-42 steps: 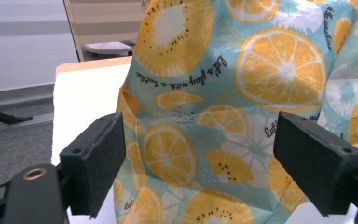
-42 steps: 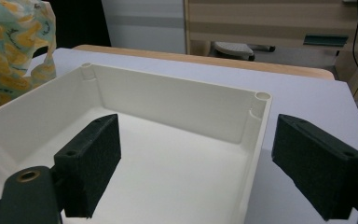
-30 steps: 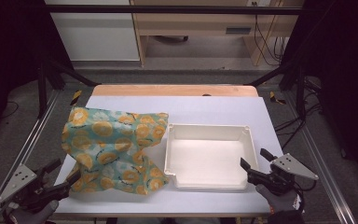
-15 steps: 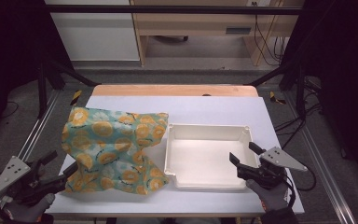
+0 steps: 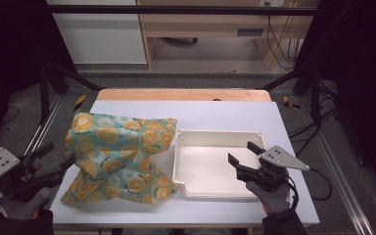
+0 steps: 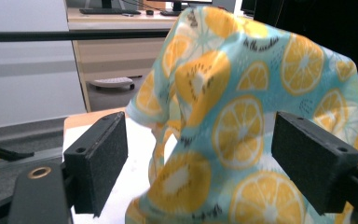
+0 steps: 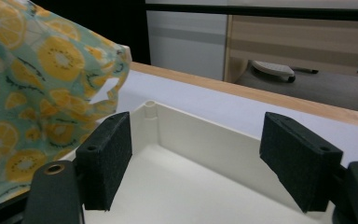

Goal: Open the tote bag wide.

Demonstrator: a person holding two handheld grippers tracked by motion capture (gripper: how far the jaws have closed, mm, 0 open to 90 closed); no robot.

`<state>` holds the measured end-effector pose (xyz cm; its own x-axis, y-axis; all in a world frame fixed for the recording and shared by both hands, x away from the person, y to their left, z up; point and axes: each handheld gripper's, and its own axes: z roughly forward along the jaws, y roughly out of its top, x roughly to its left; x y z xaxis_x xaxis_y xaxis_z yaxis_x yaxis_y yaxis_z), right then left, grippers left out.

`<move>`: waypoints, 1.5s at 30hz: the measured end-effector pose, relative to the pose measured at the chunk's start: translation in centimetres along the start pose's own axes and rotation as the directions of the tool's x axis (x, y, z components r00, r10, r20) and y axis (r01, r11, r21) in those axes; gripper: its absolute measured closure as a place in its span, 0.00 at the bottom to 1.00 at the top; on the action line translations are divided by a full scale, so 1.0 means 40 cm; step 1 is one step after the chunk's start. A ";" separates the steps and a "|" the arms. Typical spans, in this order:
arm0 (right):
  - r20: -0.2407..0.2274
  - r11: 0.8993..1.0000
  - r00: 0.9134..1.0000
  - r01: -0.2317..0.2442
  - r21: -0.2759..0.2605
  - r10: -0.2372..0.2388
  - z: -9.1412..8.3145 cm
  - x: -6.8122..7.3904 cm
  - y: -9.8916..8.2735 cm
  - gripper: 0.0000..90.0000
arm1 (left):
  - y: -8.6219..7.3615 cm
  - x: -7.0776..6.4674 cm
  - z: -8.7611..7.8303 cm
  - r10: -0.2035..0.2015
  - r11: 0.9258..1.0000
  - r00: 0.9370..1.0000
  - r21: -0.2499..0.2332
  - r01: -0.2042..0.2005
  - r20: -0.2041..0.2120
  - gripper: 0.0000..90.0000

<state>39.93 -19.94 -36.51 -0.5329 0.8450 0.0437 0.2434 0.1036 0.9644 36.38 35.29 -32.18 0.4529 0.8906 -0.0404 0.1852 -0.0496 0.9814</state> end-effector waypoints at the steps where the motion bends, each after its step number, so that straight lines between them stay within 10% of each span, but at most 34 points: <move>1: -0.016 1.000 1.000 0.001 -0.003 -0.001 0.010 0.013 0.010 0.29 | 0.006 -0.001 0.002 -0.002 1.000 1.000 -0.003 0.002 0.003 0.22; 29: -0.245 0.999 0.969 0.032 -0.019 -0.035 0.171 0.252 0.113 0.35 | -0.018 -0.008 0.045 -0.031 0.996 0.999 0.089 0.032 -0.017 0.42; 45: -0.323 0.998 0.944 0.064 -0.006 -0.063 0.262 0.391 0.142 0.48 | -0.023 0.000 0.038 -0.045 0.995 0.998 0.090 0.048 -0.034 0.74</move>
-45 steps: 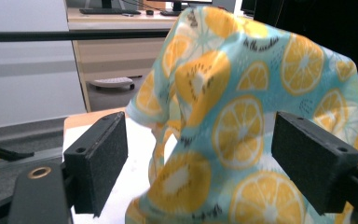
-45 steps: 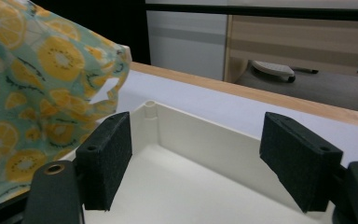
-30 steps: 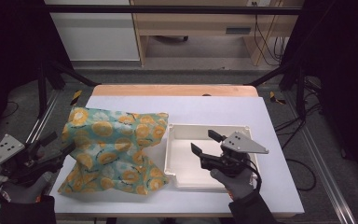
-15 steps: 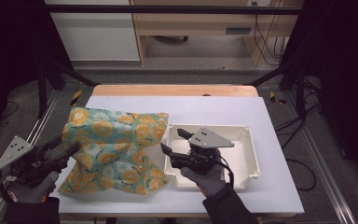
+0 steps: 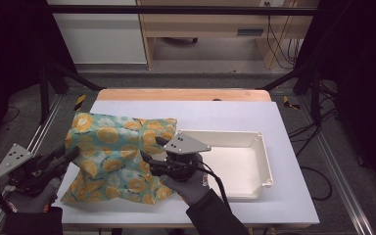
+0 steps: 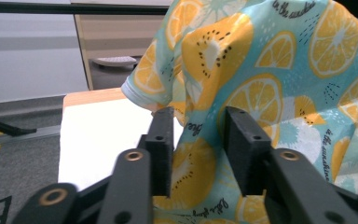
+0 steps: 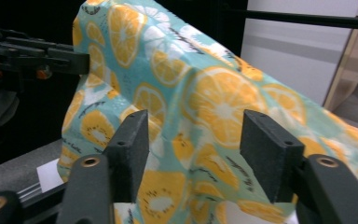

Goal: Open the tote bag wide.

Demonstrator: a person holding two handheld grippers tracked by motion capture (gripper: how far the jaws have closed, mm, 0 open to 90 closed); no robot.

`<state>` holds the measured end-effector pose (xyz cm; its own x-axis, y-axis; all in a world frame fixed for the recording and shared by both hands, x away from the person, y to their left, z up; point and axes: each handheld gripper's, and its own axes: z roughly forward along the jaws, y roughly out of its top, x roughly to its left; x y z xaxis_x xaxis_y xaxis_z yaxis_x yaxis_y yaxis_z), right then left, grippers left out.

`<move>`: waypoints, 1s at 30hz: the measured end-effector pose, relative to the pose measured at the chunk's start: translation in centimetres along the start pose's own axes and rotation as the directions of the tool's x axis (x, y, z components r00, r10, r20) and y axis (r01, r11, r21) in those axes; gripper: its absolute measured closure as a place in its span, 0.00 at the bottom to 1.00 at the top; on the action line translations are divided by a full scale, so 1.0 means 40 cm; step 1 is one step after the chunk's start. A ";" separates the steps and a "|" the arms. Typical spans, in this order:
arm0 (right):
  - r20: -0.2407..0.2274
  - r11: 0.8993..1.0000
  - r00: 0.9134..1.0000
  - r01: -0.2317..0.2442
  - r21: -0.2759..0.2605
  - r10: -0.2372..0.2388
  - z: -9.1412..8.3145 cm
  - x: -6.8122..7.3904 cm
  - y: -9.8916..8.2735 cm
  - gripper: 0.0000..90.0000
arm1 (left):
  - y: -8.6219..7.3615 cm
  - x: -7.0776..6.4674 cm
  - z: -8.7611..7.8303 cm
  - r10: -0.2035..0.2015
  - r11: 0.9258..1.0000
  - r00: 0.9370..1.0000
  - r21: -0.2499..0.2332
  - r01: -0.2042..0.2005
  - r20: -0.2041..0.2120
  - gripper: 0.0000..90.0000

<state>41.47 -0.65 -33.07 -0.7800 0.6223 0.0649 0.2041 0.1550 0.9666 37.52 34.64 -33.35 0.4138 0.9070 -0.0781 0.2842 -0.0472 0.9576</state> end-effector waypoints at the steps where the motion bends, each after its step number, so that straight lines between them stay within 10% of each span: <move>1: -0.004 1.000 1.000 -0.002 0.002 0.002 0.005 0.003 0.000 0.49 | 0.000 0.000 -0.001 -0.004 1.000 1.000 -0.001 0.004 0.002 0.74; 15: -0.069 0.999 0.997 -0.020 0.043 0.023 0.041 0.022 0.006 0.98 | 0.001 0.004 -0.021 -0.025 1.000 0.999 -0.018 0.025 0.024 0.99; 30: -0.112 1.000 0.994 -0.007 0.031 0.010 0.007 0.041 0.006 1.00 | 0.002 -0.016 -0.057 0.000 0.999 1.000 -0.046 0.001 0.031 1.00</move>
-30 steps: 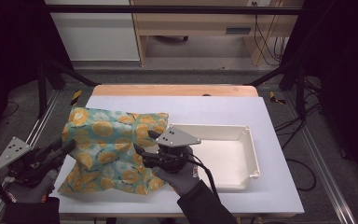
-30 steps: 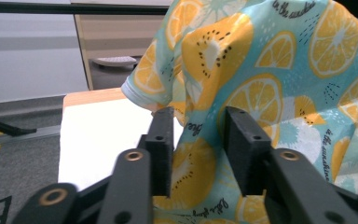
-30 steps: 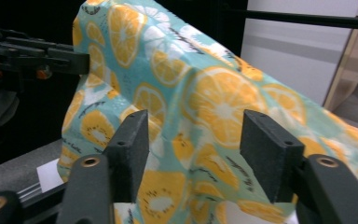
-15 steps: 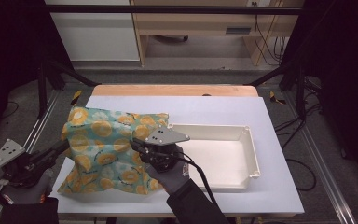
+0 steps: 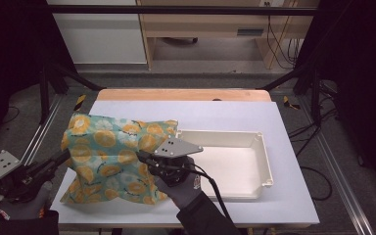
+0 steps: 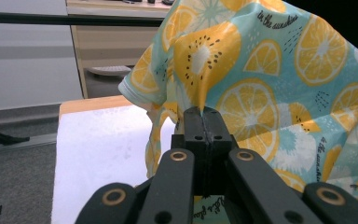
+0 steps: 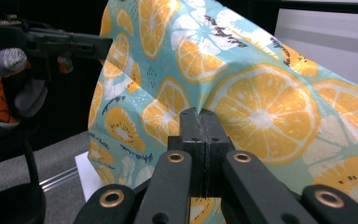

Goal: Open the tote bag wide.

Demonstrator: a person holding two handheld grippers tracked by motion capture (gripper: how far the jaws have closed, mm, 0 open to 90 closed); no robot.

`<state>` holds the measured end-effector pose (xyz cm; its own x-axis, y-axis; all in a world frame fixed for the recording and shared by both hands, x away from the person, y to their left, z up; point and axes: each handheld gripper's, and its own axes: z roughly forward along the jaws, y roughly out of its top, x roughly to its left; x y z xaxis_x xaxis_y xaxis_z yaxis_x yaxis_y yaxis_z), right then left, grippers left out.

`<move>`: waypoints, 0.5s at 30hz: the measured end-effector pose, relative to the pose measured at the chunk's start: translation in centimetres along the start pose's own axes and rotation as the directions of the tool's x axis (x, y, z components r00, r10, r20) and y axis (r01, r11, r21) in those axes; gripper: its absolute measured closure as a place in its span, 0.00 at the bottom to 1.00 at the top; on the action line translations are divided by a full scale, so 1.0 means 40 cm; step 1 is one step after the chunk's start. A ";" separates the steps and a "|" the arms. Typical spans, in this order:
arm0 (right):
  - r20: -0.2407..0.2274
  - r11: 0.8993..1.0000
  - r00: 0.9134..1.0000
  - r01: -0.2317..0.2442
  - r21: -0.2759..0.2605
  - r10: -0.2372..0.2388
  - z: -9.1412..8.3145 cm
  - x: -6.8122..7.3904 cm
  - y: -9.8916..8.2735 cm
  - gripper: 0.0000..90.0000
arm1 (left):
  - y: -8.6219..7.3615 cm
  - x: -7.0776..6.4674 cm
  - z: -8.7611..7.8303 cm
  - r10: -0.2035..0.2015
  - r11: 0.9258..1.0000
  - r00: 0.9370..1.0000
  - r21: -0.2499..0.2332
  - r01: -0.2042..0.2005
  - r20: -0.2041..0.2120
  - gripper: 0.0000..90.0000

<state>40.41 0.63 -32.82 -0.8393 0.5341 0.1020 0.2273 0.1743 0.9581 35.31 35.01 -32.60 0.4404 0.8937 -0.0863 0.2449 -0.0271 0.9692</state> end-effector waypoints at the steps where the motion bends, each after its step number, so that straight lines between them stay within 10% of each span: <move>1: -0.002 1.000 1.000 0.002 0.001 -0.002 -0.002 0.002 -0.003 1.00 | -0.001 -0.002 -0.003 0.003 1.000 1.000 0.004 -0.003 0.003 1.00; 15: 0.002 0.999 1.000 -0.012 0.035 0.011 -0.004 -0.002 -0.033 0.88 | -0.016 -0.019 -0.003 0.021 0.999 1.000 0.025 -0.021 0.005 1.00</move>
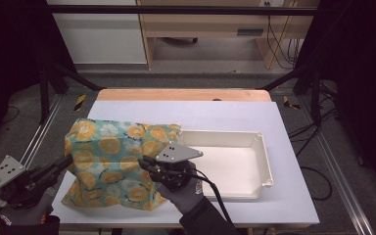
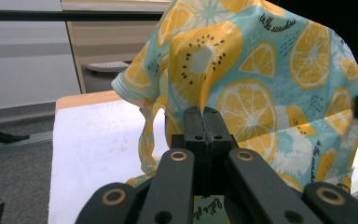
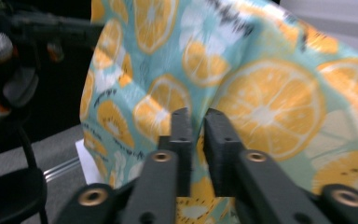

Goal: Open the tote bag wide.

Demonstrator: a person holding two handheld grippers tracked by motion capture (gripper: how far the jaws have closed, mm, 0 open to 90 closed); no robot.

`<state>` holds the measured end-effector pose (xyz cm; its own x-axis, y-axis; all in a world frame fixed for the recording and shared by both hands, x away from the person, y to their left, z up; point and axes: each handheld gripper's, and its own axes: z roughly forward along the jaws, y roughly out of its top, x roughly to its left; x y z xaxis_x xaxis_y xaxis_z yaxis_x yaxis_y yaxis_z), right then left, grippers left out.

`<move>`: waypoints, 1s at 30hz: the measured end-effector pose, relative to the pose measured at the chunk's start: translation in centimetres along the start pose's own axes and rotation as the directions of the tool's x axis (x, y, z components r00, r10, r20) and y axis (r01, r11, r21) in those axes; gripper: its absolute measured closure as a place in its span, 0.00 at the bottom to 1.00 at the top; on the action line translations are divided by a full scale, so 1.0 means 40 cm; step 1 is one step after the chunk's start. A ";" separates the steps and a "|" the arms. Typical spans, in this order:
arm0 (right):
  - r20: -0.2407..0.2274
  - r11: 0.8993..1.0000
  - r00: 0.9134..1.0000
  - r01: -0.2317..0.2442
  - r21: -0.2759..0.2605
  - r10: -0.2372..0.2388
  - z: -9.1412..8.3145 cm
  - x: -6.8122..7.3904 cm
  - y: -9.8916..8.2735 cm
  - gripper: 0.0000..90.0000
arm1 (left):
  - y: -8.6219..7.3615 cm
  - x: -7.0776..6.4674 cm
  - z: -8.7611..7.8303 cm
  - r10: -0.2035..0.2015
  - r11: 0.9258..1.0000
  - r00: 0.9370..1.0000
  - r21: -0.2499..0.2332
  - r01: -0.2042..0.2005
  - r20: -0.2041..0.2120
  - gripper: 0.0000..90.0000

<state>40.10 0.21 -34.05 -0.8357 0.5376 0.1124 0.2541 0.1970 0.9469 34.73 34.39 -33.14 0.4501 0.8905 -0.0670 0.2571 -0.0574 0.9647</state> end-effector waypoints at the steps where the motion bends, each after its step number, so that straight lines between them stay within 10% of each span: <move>1: 0.005 1.000 1.000 -0.001 -0.025 0.001 -0.011 -0.005 0.011 0.77 | 0.000 0.001 0.000 0.000 1.000 1.000 0.001 0.000 0.000 1.00; 7: 0.056 0.994 0.998 0.026 -0.107 -0.020 -0.035 -0.021 0.065 0.60 | -0.001 0.004 0.001 -0.006 1.000 1.000 0.006 0.006 0.003 1.00; 13: 0.076 0.997 0.997 0.033 -0.074 -0.028 -0.003 -0.036 0.086 0.50 | -0.002 0.006 0.002 -0.010 1.000 1.000 0.006 0.010 0.006 1.00; 24: 0.088 1.000 0.996 0.022 0.002 -0.022 0.004 -0.035 0.072 1.00 | -0.002 0.007 -0.001 -0.014 1.000 1.000 0.003 0.014 0.005 1.00; 30: 0.054 0.998 0.997 0.049 -0.040 -0.047 -0.025 -0.023 0.072 1.00 | -0.002 0.003 -0.007 -0.009 1.000 1.000 -0.002 0.009 0.008 1.00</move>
<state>41.09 -0.55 -31.12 -0.8192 0.5712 0.0515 0.1934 0.1906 0.9624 34.53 34.63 -33.17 0.4543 0.8874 -0.0780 0.2600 -0.0483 0.9644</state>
